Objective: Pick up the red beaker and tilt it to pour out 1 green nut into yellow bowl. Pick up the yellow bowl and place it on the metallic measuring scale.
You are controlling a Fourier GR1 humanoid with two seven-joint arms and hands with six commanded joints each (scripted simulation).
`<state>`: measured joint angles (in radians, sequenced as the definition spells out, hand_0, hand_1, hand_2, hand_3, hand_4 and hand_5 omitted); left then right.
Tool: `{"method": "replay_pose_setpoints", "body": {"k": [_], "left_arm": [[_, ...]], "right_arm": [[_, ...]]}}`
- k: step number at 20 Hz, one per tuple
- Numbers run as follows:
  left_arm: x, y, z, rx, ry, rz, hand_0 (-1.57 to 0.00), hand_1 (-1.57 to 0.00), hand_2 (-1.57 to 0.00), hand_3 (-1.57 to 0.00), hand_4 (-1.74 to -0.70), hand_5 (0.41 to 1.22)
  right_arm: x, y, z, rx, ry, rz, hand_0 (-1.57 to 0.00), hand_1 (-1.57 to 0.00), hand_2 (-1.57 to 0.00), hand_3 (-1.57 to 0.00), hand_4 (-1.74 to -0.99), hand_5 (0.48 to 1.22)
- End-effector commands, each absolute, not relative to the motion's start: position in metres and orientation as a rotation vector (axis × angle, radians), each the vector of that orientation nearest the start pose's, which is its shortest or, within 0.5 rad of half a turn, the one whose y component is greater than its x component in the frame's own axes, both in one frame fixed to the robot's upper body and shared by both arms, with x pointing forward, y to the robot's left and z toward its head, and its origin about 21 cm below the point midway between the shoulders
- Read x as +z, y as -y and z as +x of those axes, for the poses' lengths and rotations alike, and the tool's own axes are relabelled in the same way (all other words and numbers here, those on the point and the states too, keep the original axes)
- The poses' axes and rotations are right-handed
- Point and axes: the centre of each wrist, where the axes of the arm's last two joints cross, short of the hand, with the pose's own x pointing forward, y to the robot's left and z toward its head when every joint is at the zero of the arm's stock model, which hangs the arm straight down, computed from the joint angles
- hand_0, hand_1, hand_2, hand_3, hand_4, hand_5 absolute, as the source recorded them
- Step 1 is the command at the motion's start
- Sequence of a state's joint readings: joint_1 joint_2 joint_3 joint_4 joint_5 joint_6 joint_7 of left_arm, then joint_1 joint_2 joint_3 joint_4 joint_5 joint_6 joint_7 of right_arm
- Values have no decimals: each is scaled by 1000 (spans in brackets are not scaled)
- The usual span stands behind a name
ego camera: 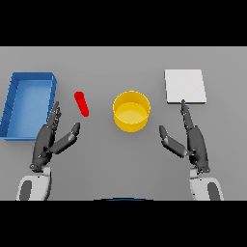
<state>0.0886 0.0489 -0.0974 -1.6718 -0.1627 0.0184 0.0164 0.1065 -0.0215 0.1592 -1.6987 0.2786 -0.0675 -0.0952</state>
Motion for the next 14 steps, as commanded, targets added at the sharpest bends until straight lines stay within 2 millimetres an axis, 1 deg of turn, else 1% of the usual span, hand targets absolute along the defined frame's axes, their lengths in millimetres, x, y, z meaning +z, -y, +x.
{"method": "replay_pose_setpoints", "body": {"k": [1, 2, 3, 4, 6, 7, 8, 9, 10, 11, 12, 13, 14], "left_arm": [[3, -222, 230, -201, 1578, 132, 1, 1, 1, 1, -1095, 617], [0, -222, 236, -212, 1574, 137, 1, 1, 1, 1, -1106, 623], [-4, -217, 241, -214, 1577, 132, 1, 1, 1, 1, -1116, 627], [-6, -217, 248, -218, 1585, 130, 1, 1, 1, 1, -1130, 633], [-9, -214, 266, -216, 1582, 134, 1, 1, 1, 1, -1147, 636], [-12, -212, 272, -221, 1586, 135, 1, 1, 1, 1, -1153, 638], [-15, -213, 275, -220, 1582, 146, 1, 1, 1, 1, -1153, 636], [-13, -213, 282, -220, 1581, 153, 1, 1, 1, 1, -1150, 632], [-14, -211, 290, -219, 1568, 152, 1, 1, 1, 1, -1151, 630], [-18, -207, 295, -219, 1571, 144, 1, 1, 1, 1, -1154, 629], [-19, -209, 303, -213, 1561, 145, 1, 1, 1, 1, -1163, 631], [-21, -209, 308, -207, 1568, 138, 1, 1, 1, 1, -1175, 635], [-22, -209, 311, -213, 1580, 134, 1, 1, 1, 1, -1180, 635]], "right_arm": [[10, 208, 221, 271, 1708, -204, 1, 1, 1, 1, -1127, 652], [10, 208, 224, 269, 1695, -203, 1, 1, 1, 1, -1130, 650], [10, 215, 222, 257, 1696, -200, 1, 1, 1, 1, -1143, 650], [9, 213, 222, 249, 1706, -173, 1, 1, 1, 1, -1160, 651], [7, 217, 221, 248, 1711, -159, 1, 1, 1, 1, -1182, 655], [8, 215, 222, 247, 1711, -158, 1, 1, 1, 1, -1193, 658], [5, 216, 220, 241, 1716, -153, 1, 1, 1, 1, -1204, 661], [6, 215, 218, 241, 1723, -147, 1, 1, 1, 1, -1213, 664], [10, 216, 222, 237, 1728, -150, 1, 1, 1, 1, -1222, 667], [8, 216, 221, 232, 1726, -154, 1, 1, 1, 1, -1229, 667], [10, 216, 223, 242, 1726, -158, 1, 1, 1, 1, -1230, 666], [9, 215, 227, 242, 1704, -159, 1, 1, 1, 1, -1233, 666], [9, 213, 226, 243, 1711, -161, 1, 1, 1, 1, -1239, 668]]}}
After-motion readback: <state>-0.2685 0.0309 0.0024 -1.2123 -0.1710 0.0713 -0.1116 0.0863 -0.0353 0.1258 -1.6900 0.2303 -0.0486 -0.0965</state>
